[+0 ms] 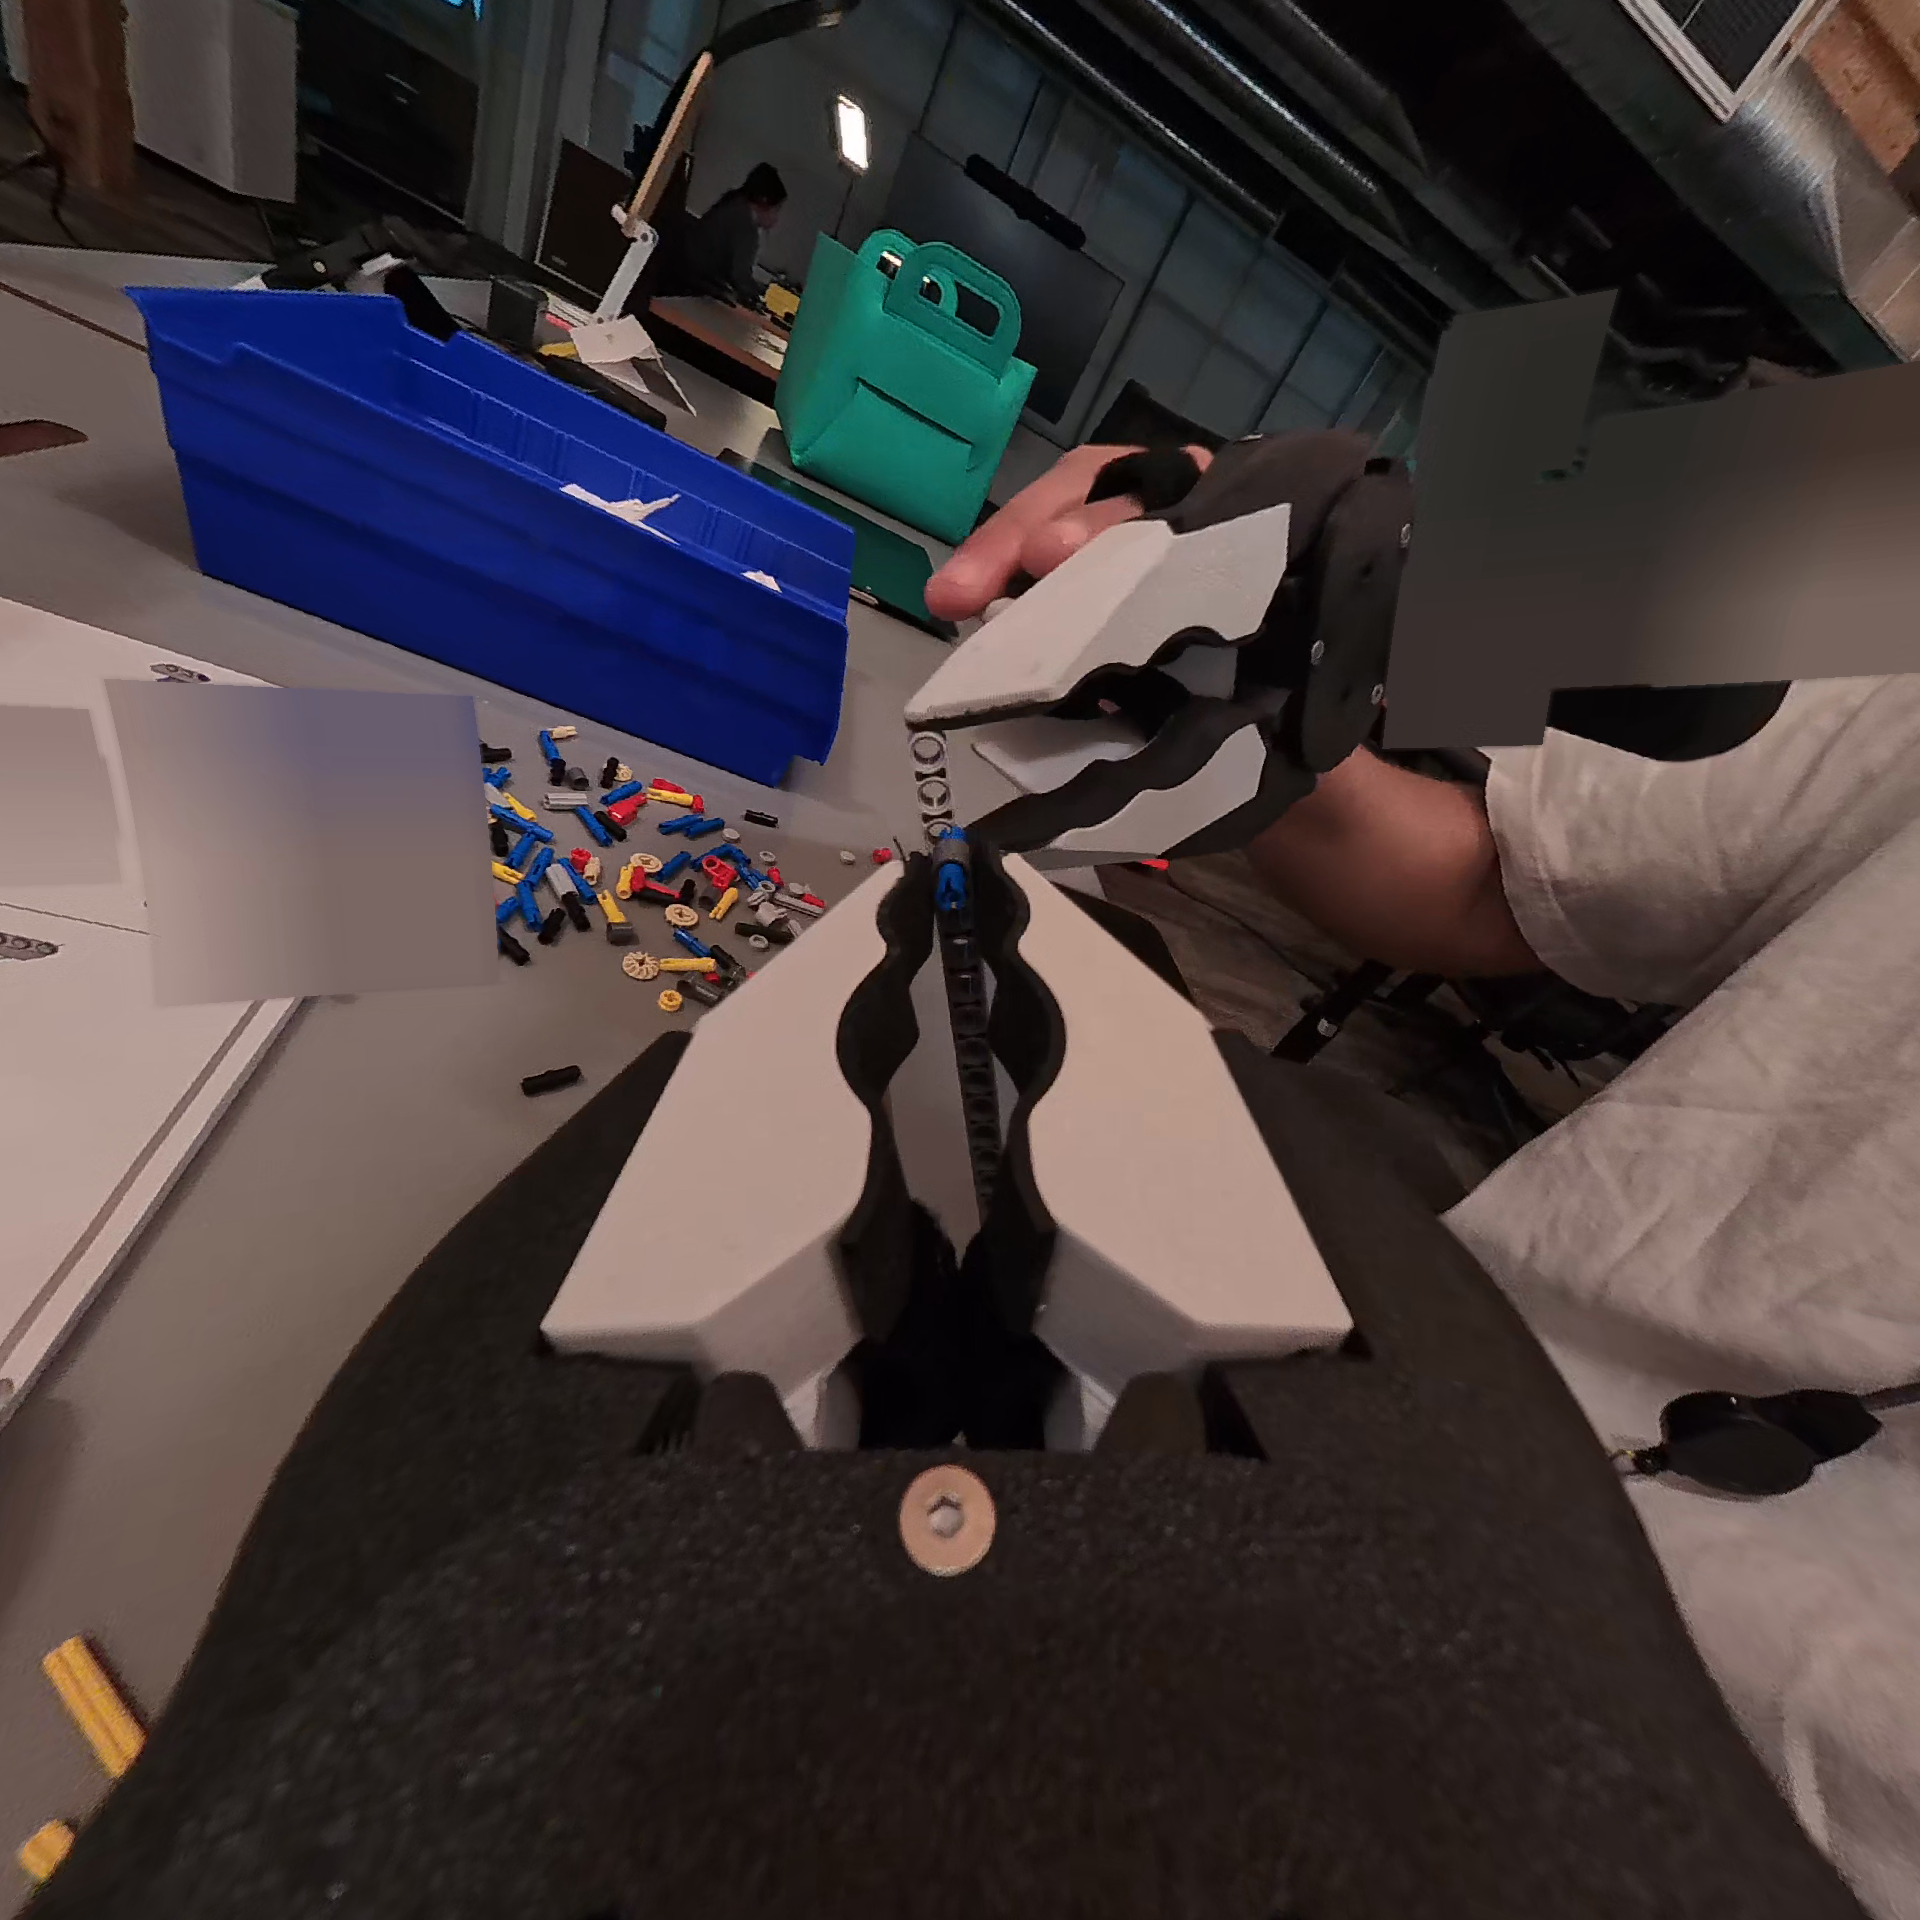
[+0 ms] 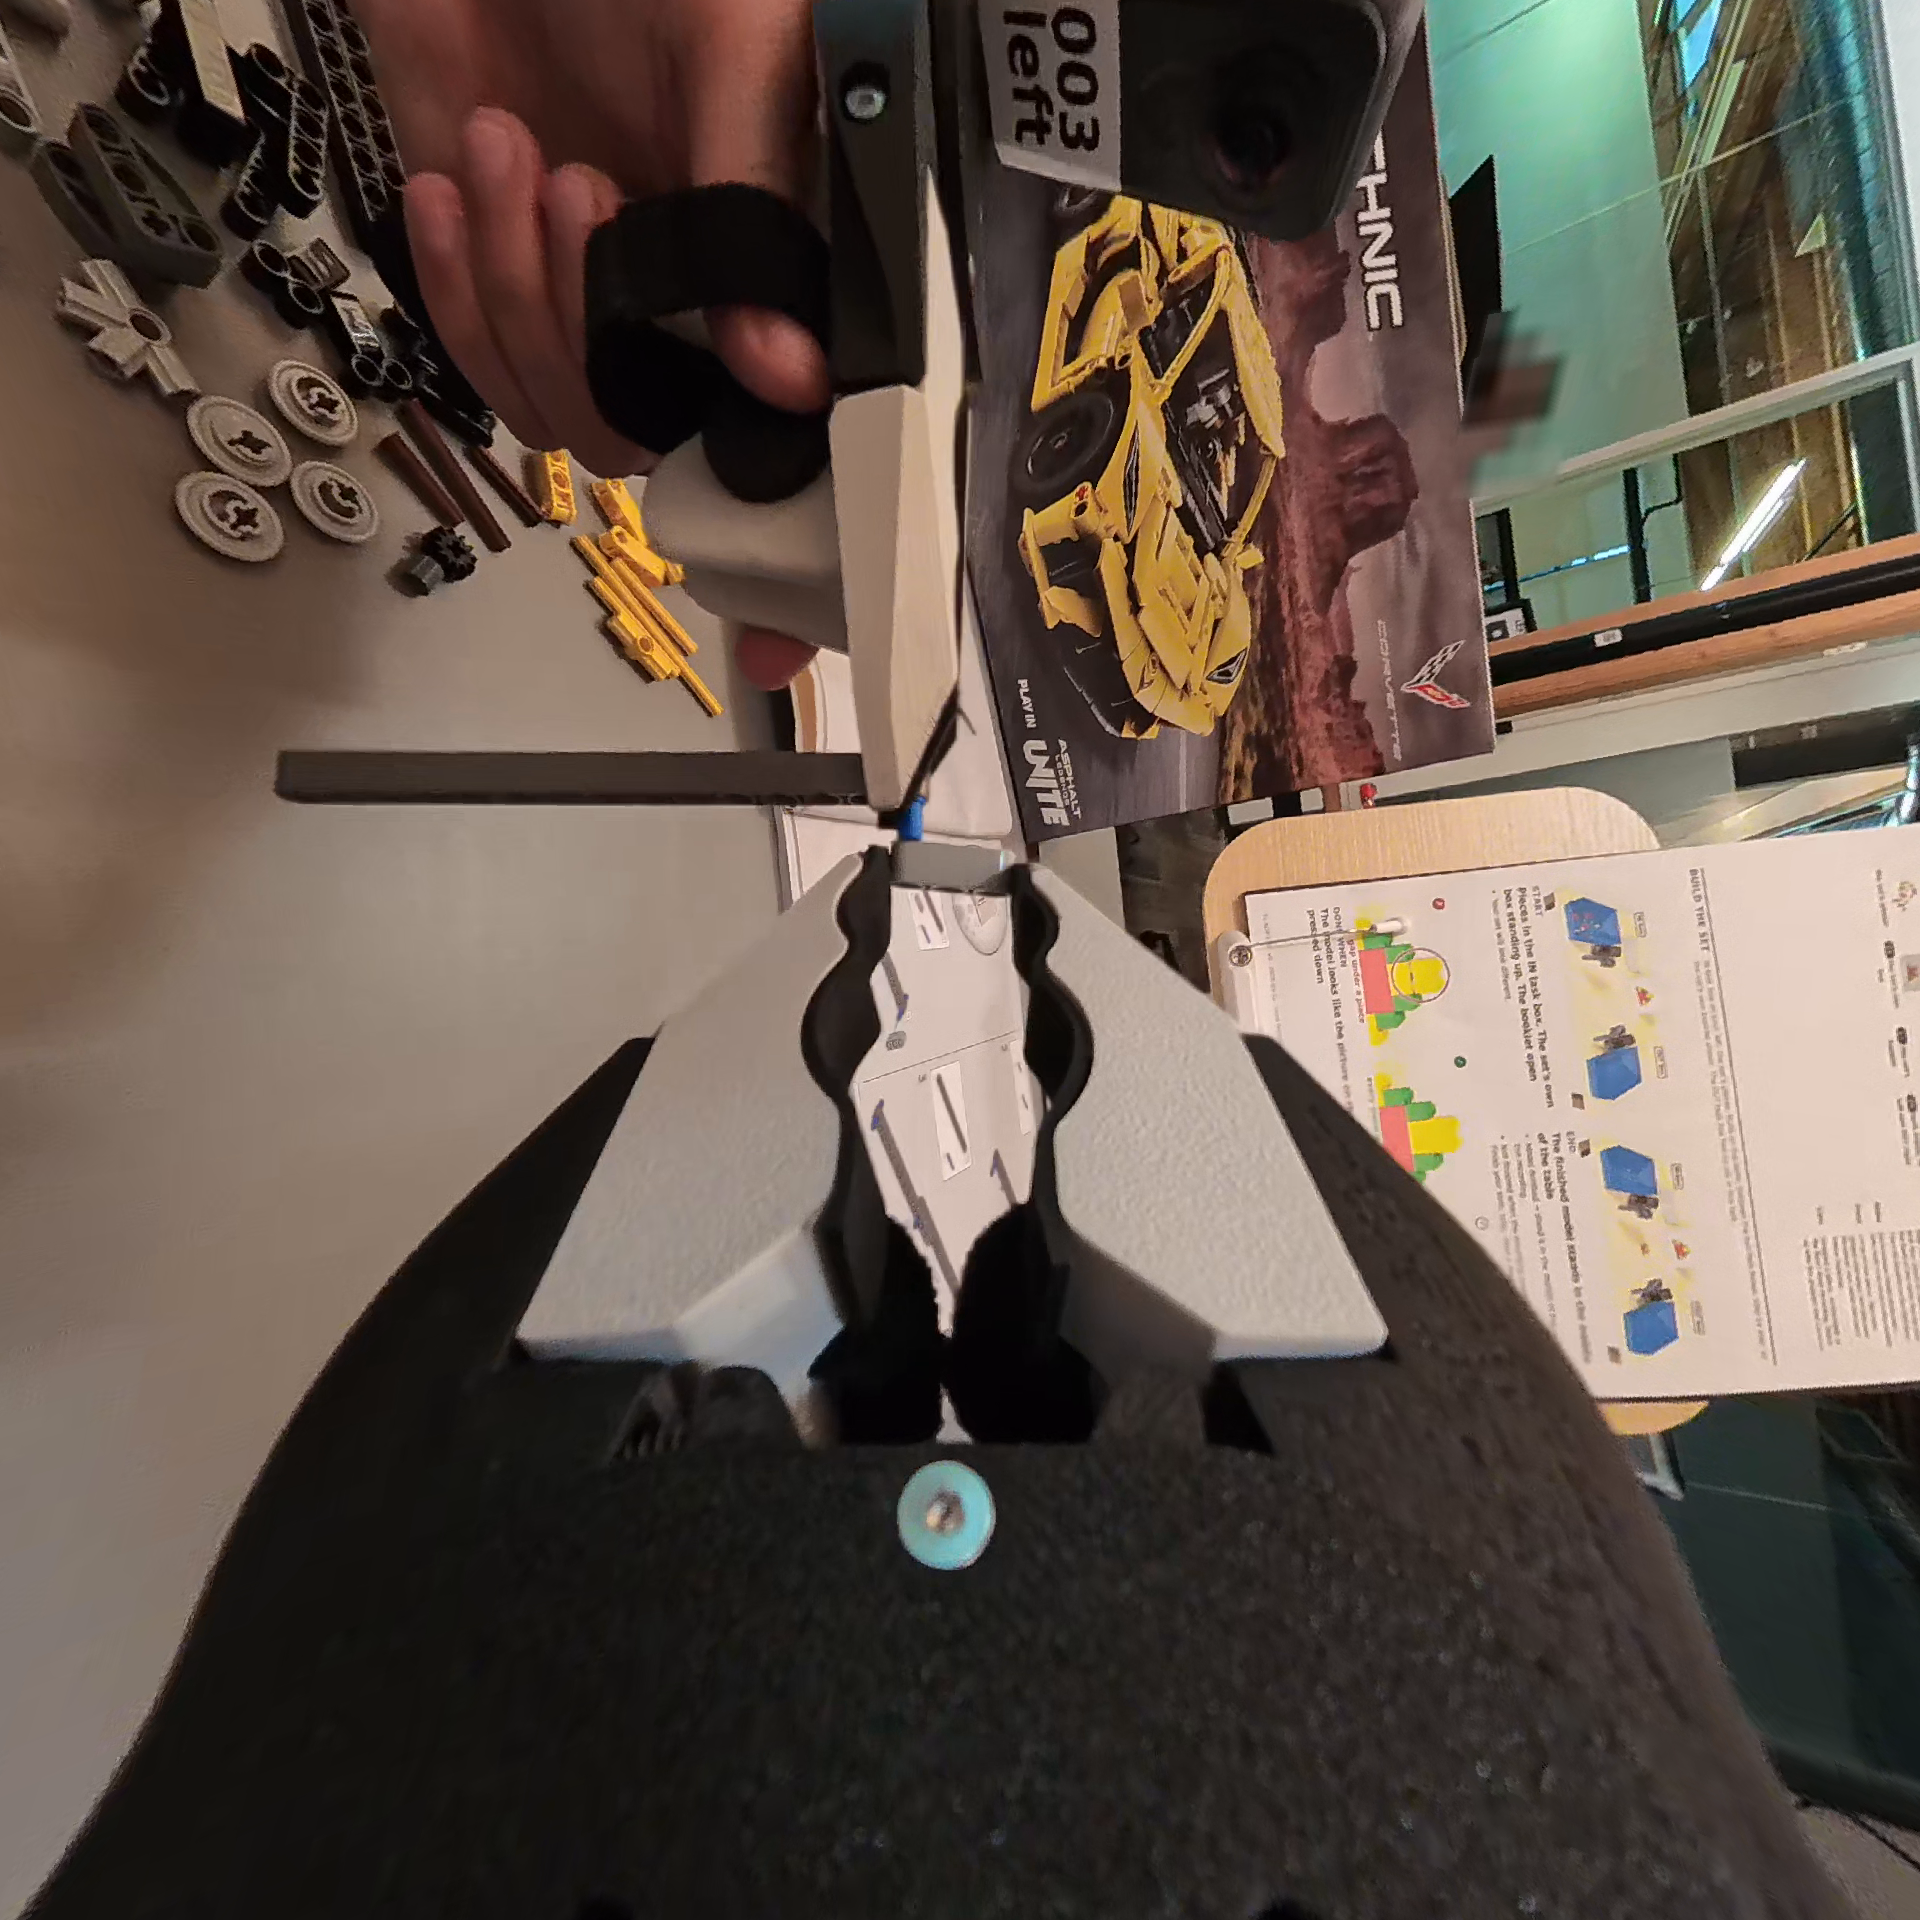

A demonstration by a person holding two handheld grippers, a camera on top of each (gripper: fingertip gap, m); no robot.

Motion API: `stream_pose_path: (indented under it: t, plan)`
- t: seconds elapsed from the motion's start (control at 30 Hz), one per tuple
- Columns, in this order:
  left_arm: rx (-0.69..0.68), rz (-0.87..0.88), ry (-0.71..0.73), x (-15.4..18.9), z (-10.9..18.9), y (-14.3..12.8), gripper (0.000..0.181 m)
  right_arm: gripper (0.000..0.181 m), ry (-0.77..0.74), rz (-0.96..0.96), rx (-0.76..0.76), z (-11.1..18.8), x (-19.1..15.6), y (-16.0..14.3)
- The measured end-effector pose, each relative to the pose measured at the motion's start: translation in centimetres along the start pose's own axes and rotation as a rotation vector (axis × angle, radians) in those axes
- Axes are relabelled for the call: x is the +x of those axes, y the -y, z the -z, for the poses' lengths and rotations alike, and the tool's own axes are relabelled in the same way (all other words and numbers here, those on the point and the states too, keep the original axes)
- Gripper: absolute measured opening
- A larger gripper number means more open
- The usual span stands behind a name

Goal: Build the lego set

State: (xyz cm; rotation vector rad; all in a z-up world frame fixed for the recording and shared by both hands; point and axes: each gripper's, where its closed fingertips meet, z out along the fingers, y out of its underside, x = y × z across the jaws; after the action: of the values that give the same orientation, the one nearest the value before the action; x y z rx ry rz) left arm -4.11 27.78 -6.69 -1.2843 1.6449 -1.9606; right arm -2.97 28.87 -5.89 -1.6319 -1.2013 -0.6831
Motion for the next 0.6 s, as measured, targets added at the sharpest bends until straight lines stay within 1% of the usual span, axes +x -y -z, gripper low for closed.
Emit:
stream_pose_path:
  t: [0.3, 0.6]
  plan:
    - [-0.022, -0.014, 0.027, -0.34, 0.05, -0.26, 0.006, 0.023, -0.014, 0.008, 0.011, -0.02, -0.15, 0.02]
    - [-0.038, 0.003, 0.023, -0.45, -0.37, -0.77, 0.006, 0.023, 0.002, 0.021, -0.011, 0.02, -0.61, -0.23]
